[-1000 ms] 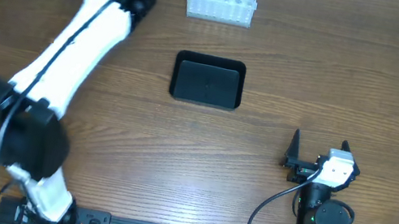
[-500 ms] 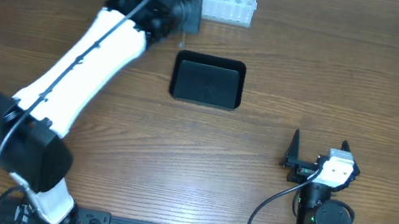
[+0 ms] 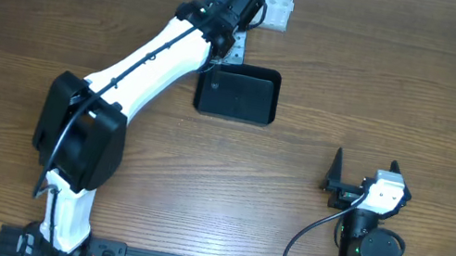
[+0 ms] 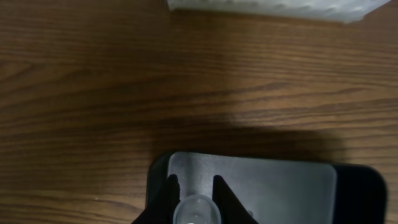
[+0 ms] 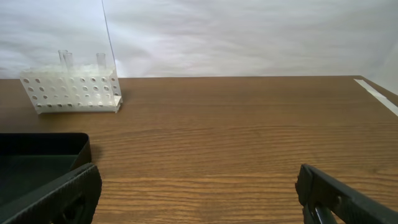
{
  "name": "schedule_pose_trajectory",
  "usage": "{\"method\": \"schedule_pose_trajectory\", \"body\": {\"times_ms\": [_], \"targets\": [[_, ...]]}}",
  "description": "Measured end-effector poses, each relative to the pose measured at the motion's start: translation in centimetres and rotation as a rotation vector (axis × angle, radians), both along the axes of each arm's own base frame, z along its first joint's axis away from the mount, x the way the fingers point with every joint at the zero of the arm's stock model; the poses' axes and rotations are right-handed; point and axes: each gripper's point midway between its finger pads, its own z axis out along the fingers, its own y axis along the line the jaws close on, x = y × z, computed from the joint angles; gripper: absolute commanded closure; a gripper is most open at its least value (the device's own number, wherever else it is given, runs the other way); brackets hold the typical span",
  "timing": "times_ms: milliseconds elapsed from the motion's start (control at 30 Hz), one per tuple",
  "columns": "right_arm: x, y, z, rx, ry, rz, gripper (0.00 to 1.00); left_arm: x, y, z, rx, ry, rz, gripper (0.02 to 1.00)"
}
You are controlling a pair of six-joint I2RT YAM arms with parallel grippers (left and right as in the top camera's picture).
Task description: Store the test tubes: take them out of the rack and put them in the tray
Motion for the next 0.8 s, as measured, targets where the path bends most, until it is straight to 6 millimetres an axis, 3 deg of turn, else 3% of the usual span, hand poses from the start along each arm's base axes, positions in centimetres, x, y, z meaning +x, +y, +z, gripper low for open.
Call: {"method": "schedule_pose_trajectory", "body": {"times_ms": [267, 567, 800], "targets": [[0.0, 0.0, 0.0, 0.0, 0.0, 0.0, 0.007, -0.9, 0.3, -2.9, 0.035, 0.083, -0.004, 0.943], [0.0, 0.0, 0.0, 0.0, 0.0, 0.0, 0.007, -1.1, 0.3, -4.6, 0.05, 0.116, -0.005, 0.925], [0.0, 0.0, 0.0, 0.0, 0.0, 0.0, 0.007, -1.1, 0.2, -4.8, 0.043, 0.119, -0.008, 0.84]]}}
